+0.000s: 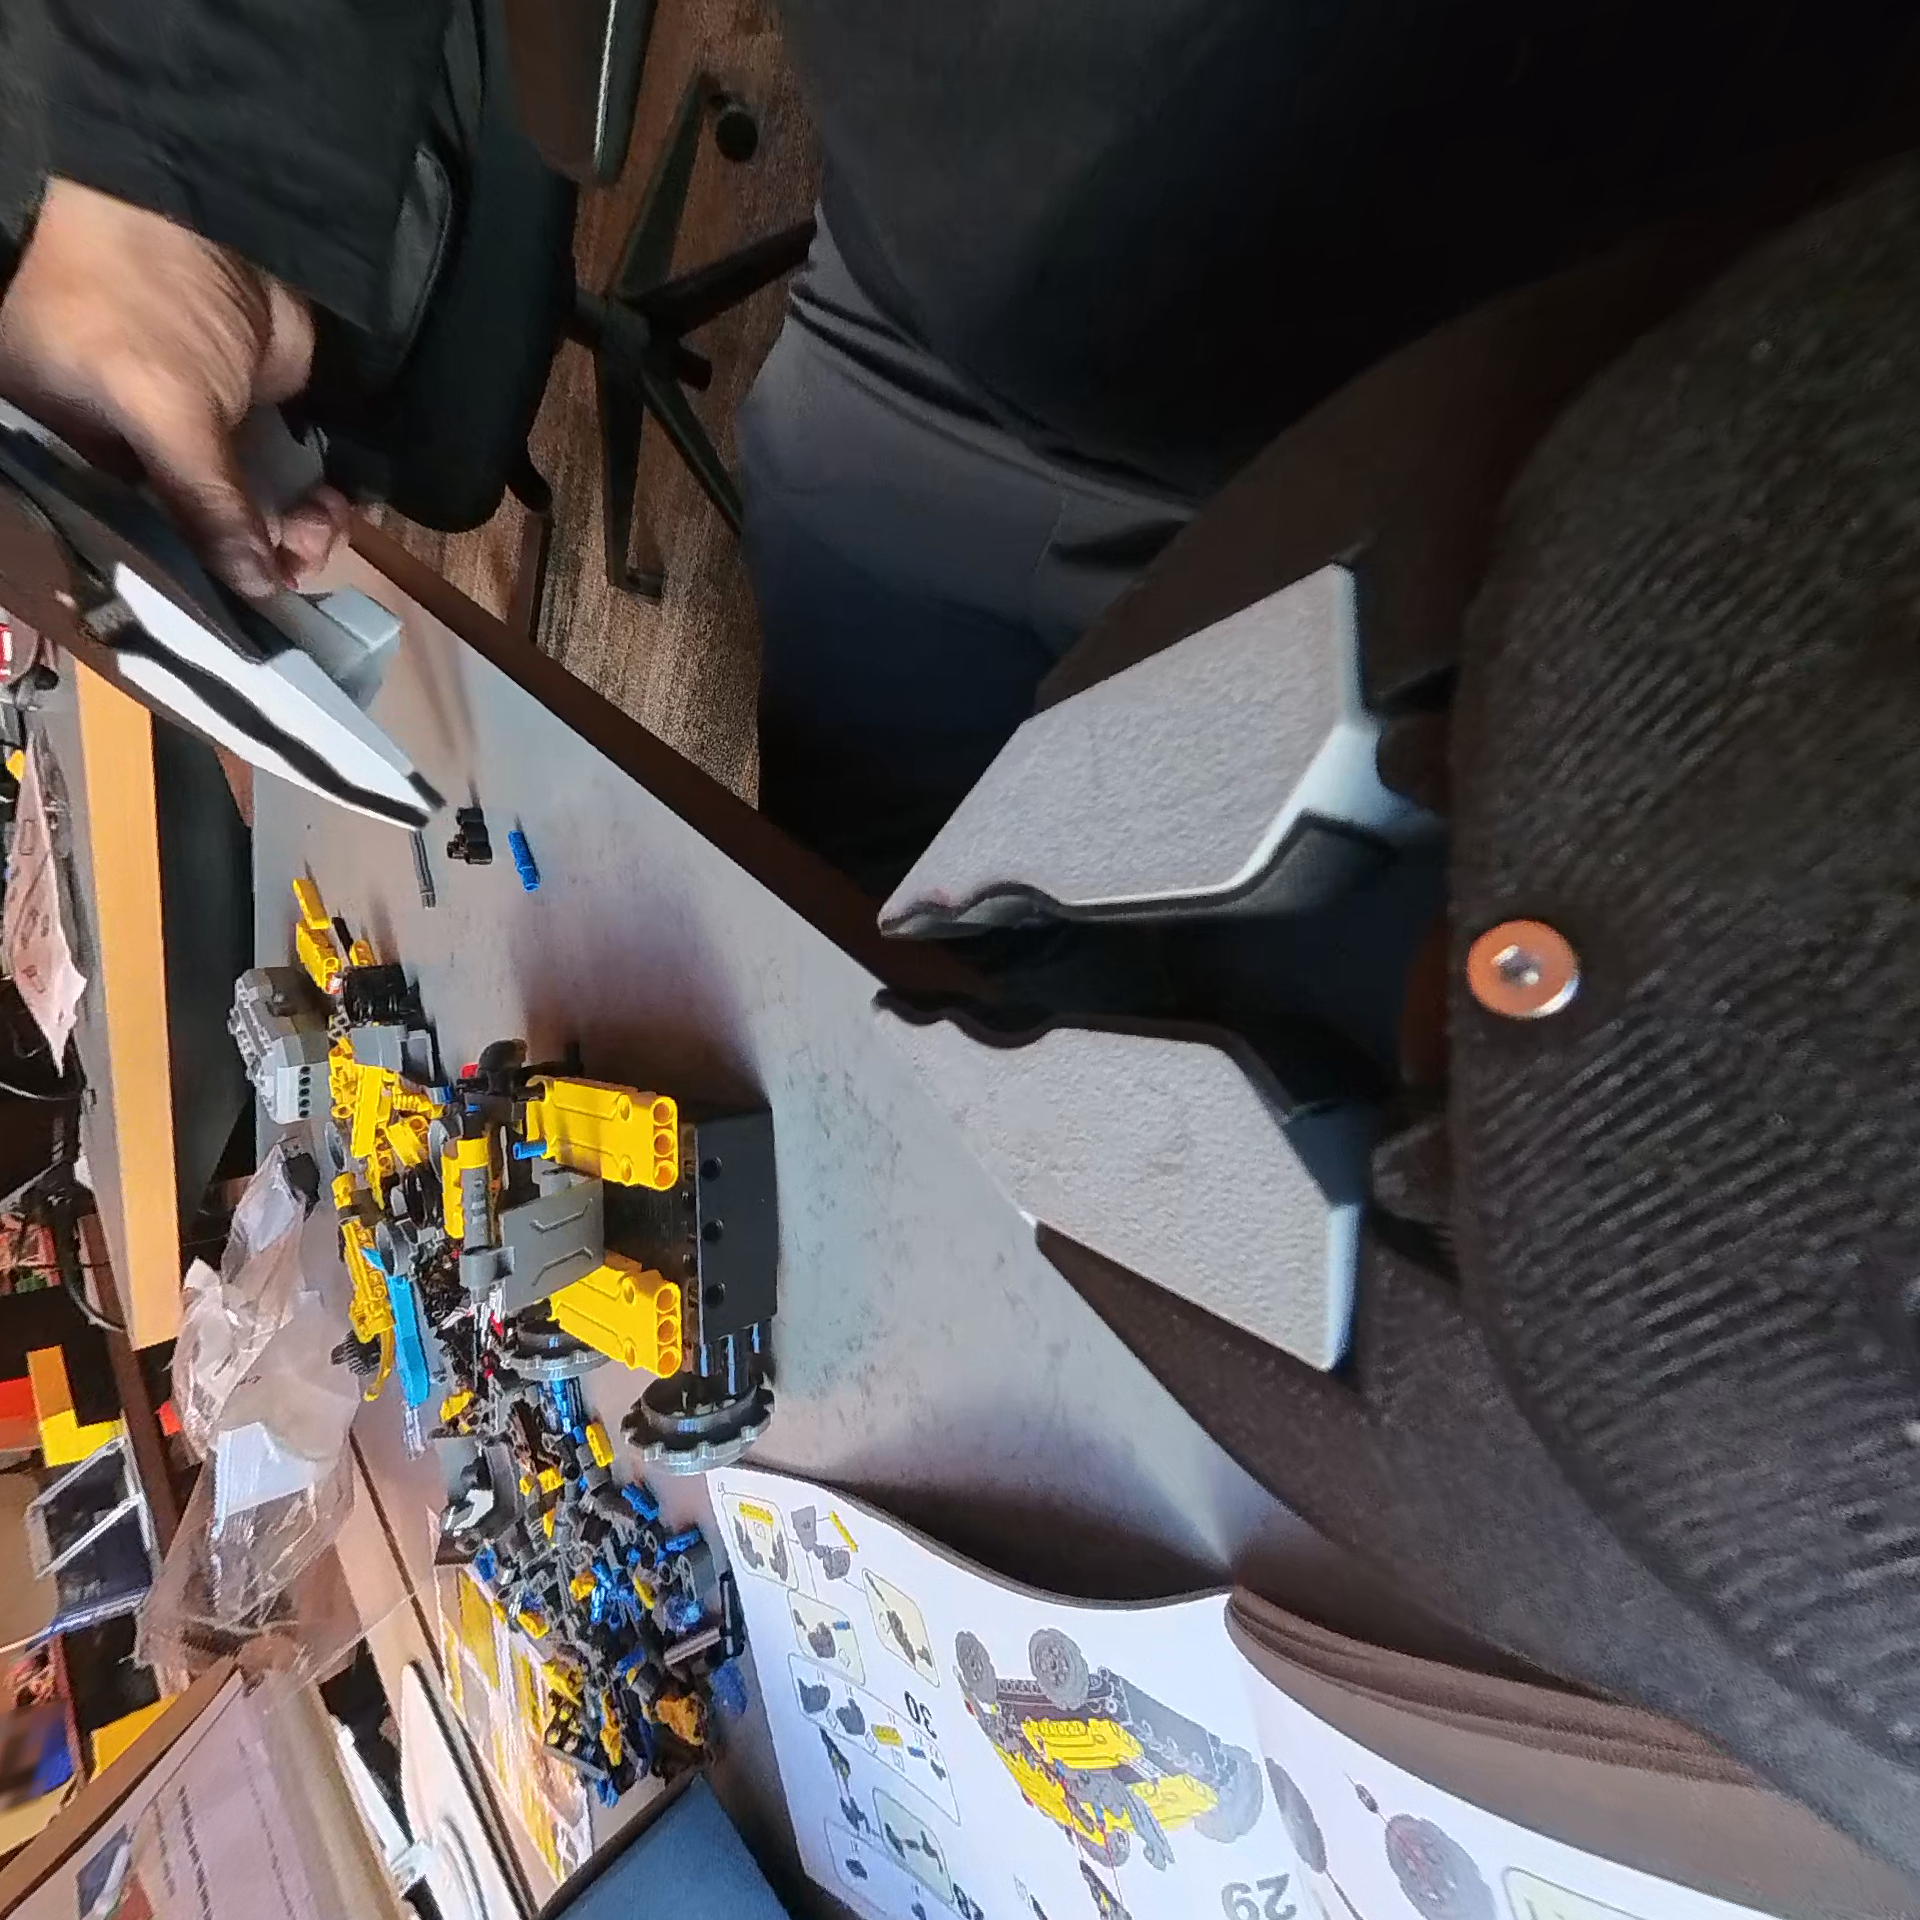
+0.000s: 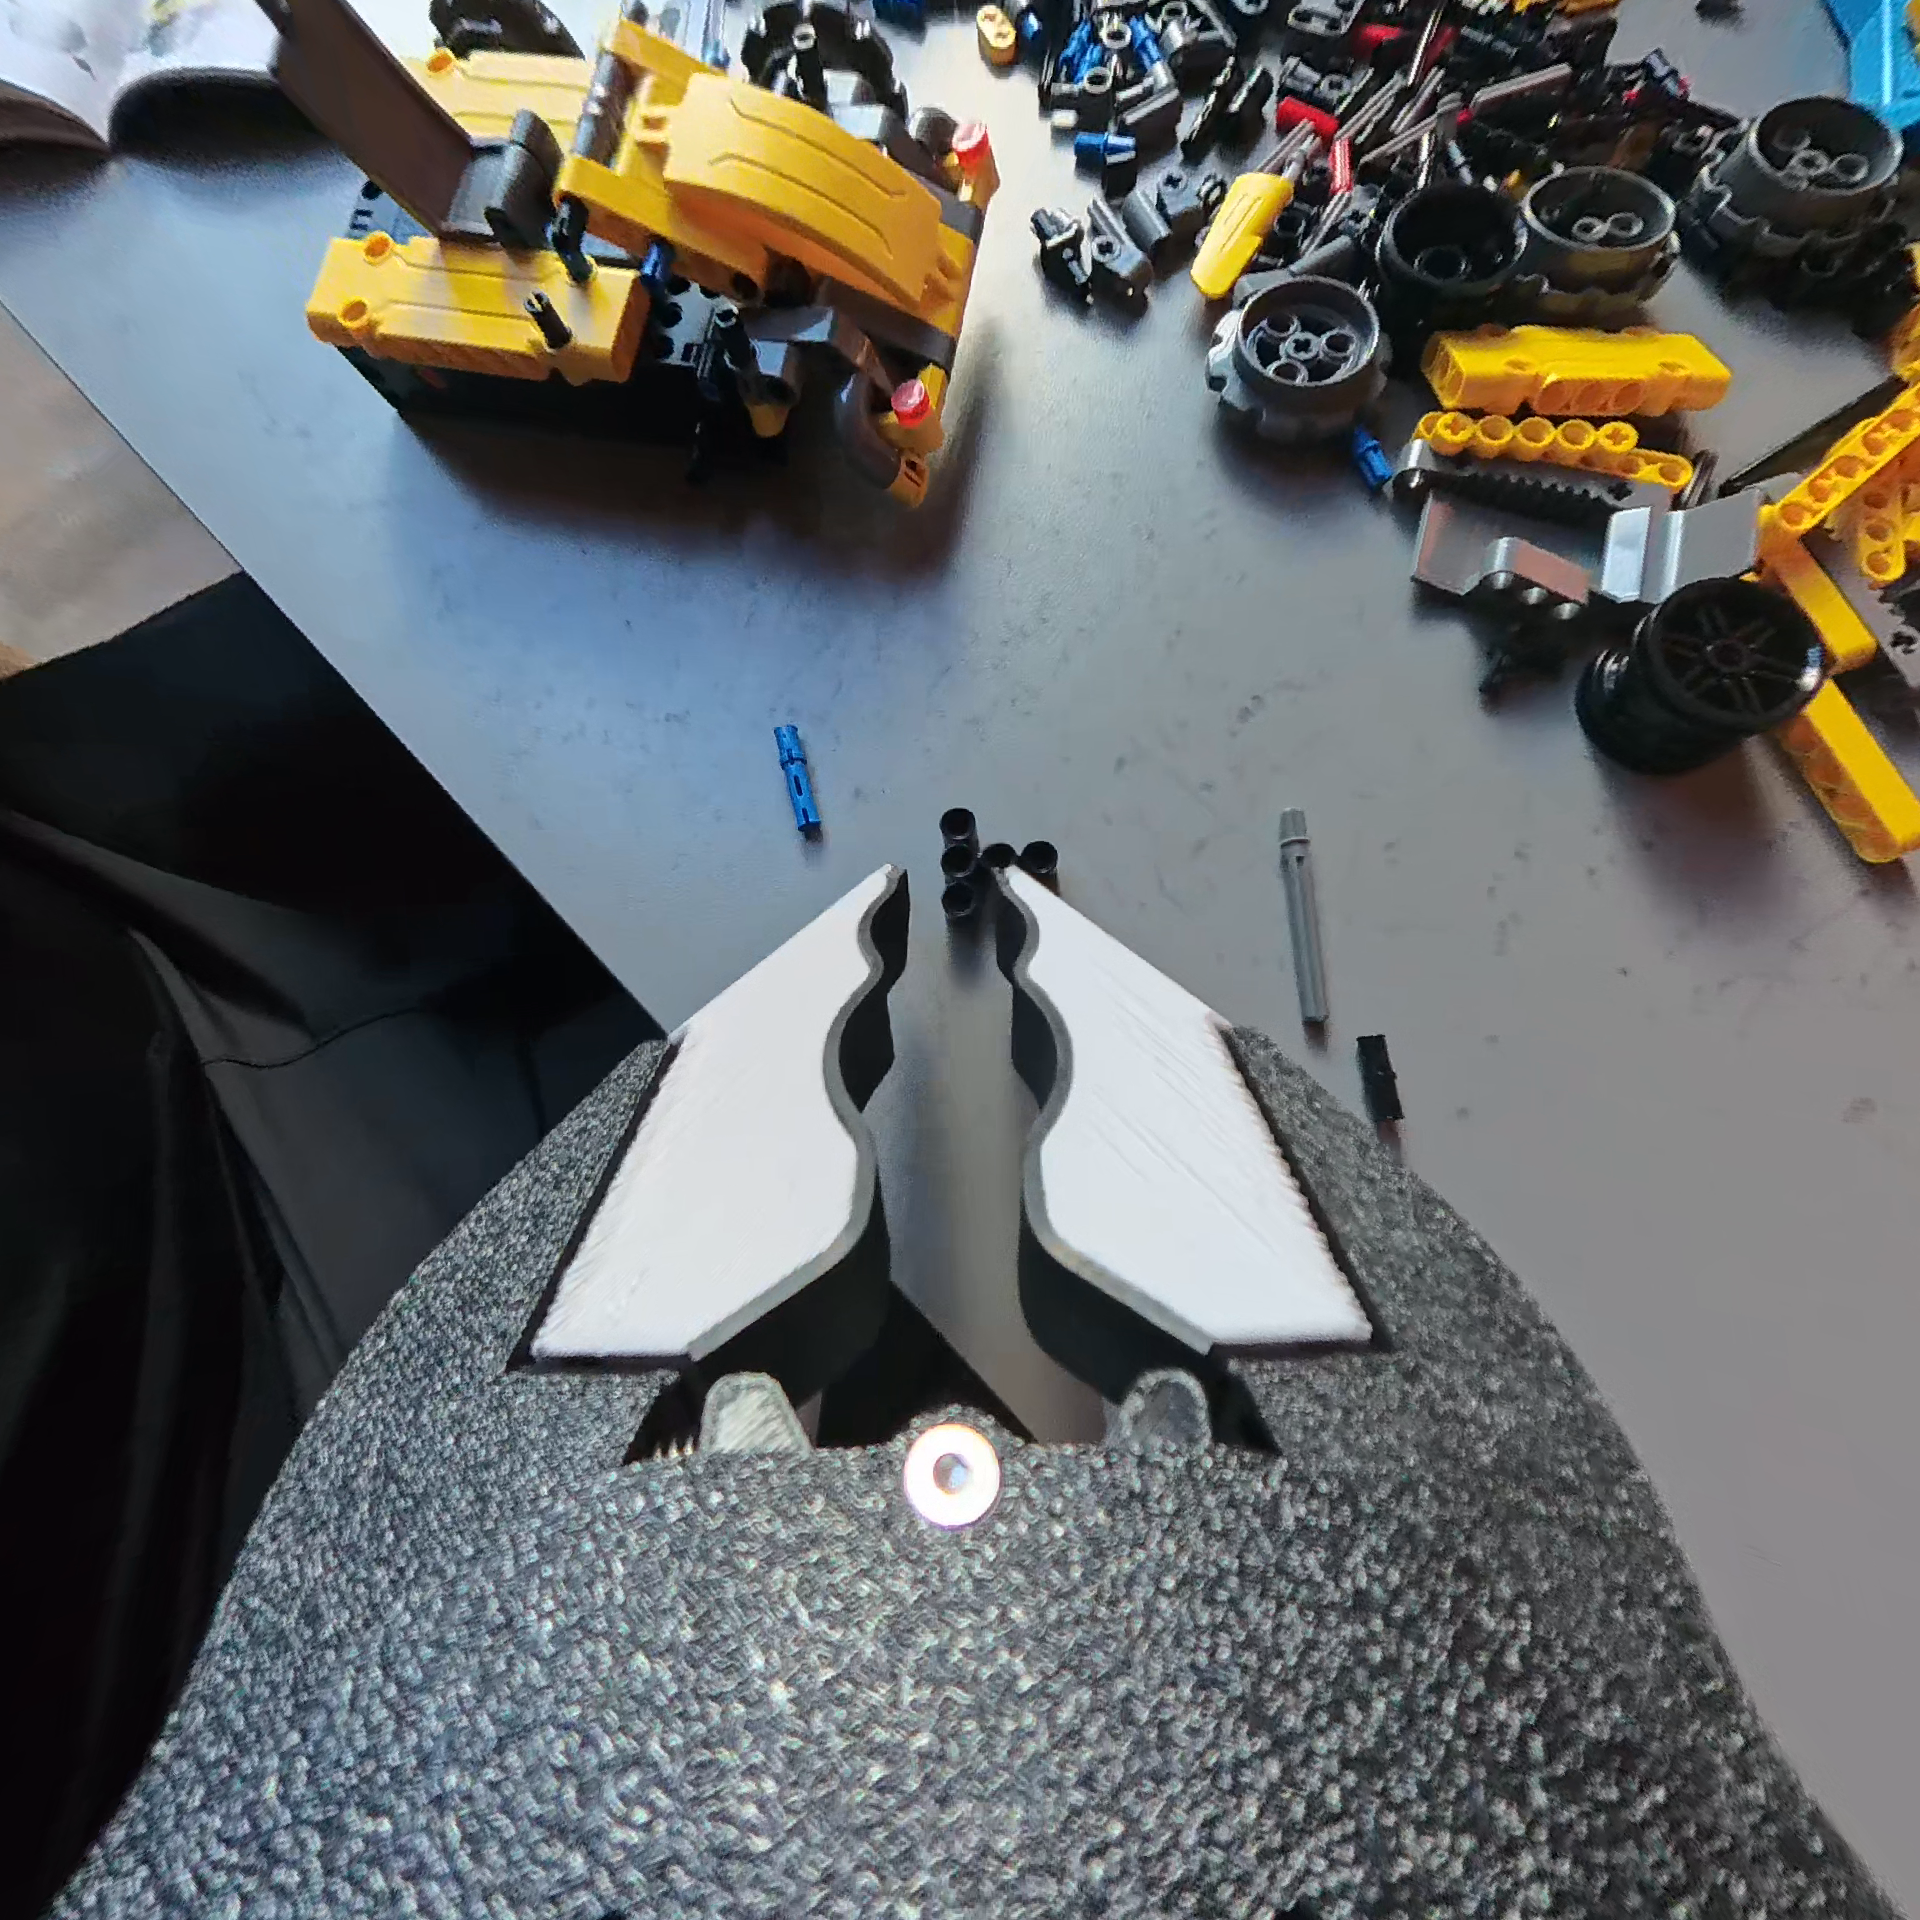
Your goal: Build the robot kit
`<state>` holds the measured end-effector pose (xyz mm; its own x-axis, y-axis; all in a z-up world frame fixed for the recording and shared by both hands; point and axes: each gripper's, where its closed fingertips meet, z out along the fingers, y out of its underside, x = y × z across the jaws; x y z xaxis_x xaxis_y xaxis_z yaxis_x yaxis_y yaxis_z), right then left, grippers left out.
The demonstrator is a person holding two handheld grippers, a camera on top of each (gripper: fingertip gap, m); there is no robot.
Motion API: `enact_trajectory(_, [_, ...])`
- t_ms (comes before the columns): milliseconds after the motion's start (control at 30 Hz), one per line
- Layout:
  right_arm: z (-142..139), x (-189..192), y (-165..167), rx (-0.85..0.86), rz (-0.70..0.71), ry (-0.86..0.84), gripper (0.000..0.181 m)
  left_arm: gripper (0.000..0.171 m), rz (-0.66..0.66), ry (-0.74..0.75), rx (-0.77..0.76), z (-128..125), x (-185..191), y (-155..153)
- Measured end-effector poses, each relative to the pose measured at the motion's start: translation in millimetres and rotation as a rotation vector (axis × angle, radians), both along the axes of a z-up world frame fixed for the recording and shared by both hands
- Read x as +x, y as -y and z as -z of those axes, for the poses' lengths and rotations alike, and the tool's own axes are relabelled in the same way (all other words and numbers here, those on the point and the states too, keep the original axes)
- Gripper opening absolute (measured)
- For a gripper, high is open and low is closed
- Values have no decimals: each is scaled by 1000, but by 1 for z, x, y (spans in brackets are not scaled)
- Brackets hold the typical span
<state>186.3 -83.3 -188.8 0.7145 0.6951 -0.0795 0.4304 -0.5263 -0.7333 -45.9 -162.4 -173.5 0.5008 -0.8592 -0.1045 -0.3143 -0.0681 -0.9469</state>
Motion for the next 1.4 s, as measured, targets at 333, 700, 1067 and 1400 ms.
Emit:
enact_trajectory(333, [5, 6, 3, -10, 4, -8, 16, 6, -15, -20, -10, 5, 1, -4])
enact_trajectory(700, [6, -3, -3, -129, -12, -32, 36, 5, -19, 13, -4, -3, -6, -3])
enact_trajectory(1067, [5, -20, -18, -255, 38, -48, 43, 7, -27, 55, -39, -8, -14, -5])
enact_trajectory(1400, [2, 15, -16, -297, 353, -81, 41, 6, -11, 56, -58, -7, -9, -1])
